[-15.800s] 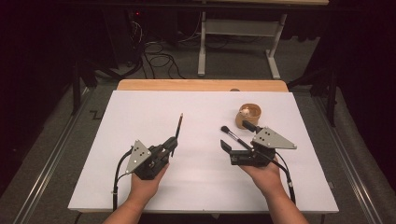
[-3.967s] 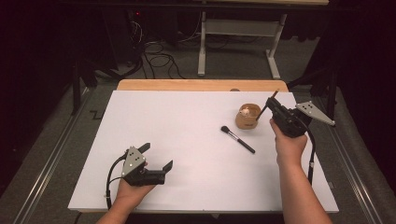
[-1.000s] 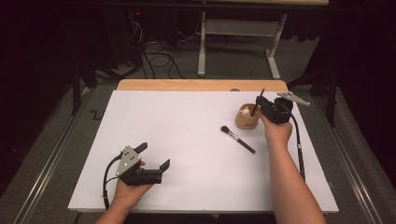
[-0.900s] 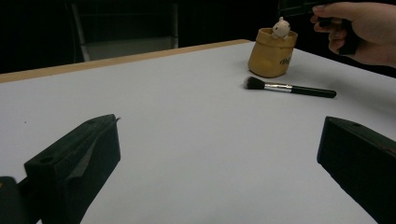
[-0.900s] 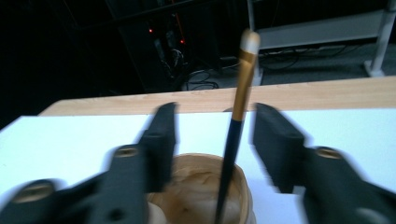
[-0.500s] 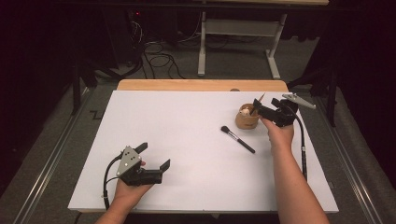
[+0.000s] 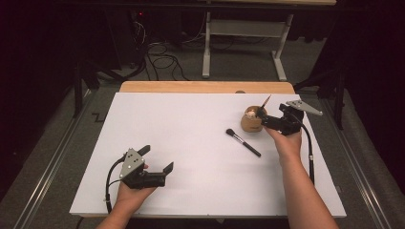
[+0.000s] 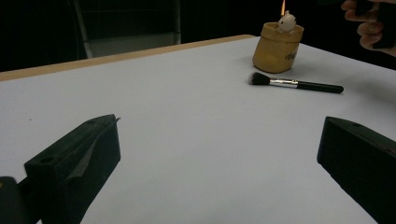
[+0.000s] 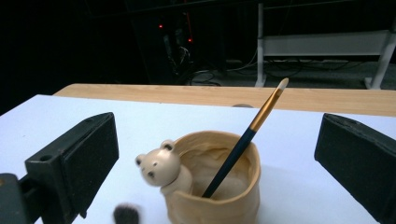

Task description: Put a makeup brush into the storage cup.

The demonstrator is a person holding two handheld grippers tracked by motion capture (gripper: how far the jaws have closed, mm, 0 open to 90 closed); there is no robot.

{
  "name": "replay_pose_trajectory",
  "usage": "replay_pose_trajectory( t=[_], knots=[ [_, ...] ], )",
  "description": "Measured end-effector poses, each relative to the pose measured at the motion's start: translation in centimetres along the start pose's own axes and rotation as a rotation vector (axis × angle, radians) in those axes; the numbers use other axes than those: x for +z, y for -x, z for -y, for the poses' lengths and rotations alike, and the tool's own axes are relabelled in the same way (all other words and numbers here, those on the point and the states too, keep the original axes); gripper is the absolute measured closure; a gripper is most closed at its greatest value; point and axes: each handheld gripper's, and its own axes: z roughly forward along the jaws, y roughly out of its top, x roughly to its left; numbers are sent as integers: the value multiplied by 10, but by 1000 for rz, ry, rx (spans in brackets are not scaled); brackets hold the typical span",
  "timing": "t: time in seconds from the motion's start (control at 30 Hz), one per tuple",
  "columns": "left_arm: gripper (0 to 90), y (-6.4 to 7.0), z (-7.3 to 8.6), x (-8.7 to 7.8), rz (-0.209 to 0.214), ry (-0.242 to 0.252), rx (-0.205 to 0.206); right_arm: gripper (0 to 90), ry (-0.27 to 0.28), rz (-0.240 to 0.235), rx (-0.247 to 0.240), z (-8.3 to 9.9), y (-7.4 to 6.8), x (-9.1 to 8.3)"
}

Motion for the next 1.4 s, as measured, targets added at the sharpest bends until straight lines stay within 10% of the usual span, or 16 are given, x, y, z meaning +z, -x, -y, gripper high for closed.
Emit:
replay_pose_trajectory(
  t=[1.4],
  knots=[
    [23, -9, 3, 1, -32, -2, 11, 4, 89, -56, -134, 53, -24, -96]
  ],
)
